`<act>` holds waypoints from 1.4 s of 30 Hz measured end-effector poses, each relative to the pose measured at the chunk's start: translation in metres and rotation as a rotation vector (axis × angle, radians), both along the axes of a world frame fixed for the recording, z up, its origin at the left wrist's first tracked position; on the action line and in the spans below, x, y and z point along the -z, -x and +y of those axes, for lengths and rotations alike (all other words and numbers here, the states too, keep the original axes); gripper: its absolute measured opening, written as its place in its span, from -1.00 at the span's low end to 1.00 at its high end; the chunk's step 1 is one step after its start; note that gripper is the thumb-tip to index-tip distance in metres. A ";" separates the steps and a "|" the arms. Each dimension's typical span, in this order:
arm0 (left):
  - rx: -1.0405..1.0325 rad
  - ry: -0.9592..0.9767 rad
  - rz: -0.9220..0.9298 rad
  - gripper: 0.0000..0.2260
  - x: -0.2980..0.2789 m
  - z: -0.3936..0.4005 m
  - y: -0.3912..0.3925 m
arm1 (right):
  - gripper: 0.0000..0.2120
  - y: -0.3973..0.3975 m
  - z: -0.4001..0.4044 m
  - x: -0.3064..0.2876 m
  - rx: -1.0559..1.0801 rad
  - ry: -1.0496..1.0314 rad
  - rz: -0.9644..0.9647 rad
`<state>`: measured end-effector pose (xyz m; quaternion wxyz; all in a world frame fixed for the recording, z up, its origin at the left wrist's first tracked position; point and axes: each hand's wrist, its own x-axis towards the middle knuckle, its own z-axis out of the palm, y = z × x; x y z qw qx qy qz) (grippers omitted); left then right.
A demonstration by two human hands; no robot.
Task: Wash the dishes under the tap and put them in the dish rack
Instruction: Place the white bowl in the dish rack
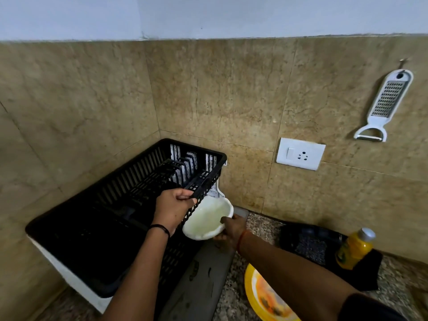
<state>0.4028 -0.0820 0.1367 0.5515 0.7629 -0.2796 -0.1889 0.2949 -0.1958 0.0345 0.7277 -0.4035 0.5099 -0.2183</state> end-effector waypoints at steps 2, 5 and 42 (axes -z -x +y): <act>0.002 0.009 0.003 -0.83 0.001 0.000 0.000 | -0.67 -0.008 -0.001 0.004 -0.015 0.007 0.000; 0.002 0.009 -0.007 -0.84 0.002 -0.001 -0.001 | -0.68 -0.019 -0.005 0.003 -0.069 -0.020 -0.005; 0.014 -0.036 -0.045 -0.78 -0.005 0.001 0.003 | -0.67 0.080 -0.037 -0.007 -0.491 1.476 0.736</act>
